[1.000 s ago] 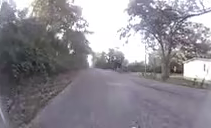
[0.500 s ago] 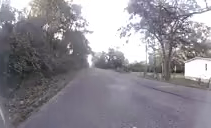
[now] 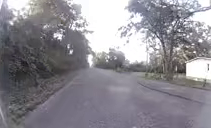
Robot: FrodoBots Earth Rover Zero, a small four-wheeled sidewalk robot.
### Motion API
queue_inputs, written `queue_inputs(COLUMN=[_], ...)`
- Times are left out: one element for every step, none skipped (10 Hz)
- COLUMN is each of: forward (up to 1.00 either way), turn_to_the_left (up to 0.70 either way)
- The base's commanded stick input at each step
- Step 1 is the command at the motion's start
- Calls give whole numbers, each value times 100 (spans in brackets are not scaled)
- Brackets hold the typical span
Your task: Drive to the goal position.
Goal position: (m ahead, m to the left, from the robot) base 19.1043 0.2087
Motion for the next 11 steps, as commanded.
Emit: queue_inputs(forward=[70,70,70,70,70,70,70,70,70,70,70], turn_to_the_left=[-33,0,0,0,0,0,0,0,0,0,0])
